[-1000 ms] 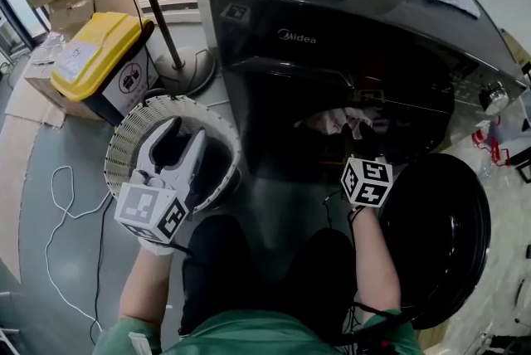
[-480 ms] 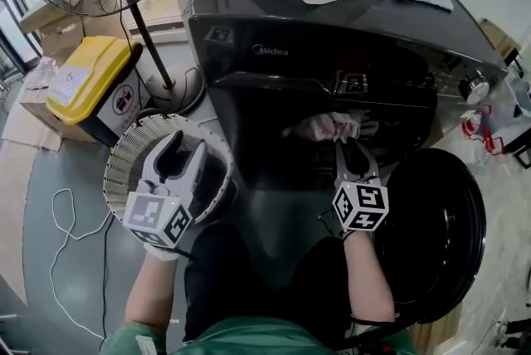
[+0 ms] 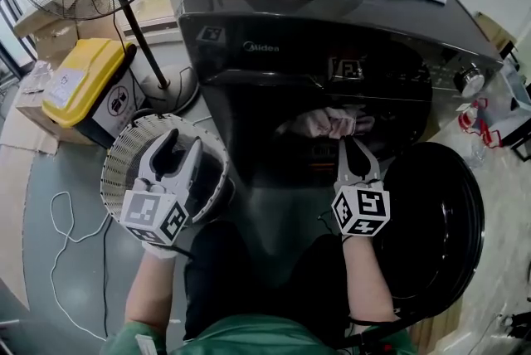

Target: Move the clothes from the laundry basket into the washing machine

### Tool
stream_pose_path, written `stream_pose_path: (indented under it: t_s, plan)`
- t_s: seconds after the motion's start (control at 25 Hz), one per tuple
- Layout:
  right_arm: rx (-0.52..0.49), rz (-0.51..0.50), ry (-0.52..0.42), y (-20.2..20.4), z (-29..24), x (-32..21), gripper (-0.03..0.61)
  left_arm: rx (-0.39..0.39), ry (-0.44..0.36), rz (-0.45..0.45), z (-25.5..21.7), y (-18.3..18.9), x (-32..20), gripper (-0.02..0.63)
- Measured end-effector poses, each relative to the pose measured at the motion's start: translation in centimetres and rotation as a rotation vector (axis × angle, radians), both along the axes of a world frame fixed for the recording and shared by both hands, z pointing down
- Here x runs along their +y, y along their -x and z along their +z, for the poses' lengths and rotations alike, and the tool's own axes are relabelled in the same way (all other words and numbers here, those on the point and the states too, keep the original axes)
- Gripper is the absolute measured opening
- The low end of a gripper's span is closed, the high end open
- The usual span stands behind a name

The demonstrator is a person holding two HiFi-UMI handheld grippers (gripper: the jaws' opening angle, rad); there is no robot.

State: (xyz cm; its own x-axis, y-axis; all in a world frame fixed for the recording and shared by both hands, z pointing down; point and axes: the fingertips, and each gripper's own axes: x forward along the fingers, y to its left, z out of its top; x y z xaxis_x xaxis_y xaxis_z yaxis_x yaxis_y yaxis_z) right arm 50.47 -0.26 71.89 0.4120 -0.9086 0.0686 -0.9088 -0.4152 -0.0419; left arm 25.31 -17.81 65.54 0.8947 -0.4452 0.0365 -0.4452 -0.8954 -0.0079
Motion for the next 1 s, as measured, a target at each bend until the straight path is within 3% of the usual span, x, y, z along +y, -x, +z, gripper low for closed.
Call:
stream_pose_path:
  t_s: [1.0]
  plan:
    - [0.044, -0.009, -0.025, 0.7, -1.6, 0.8, 0.015, -0.014, 0.001, -0.01, 0.4, 0.4, -0.8, 0.201]
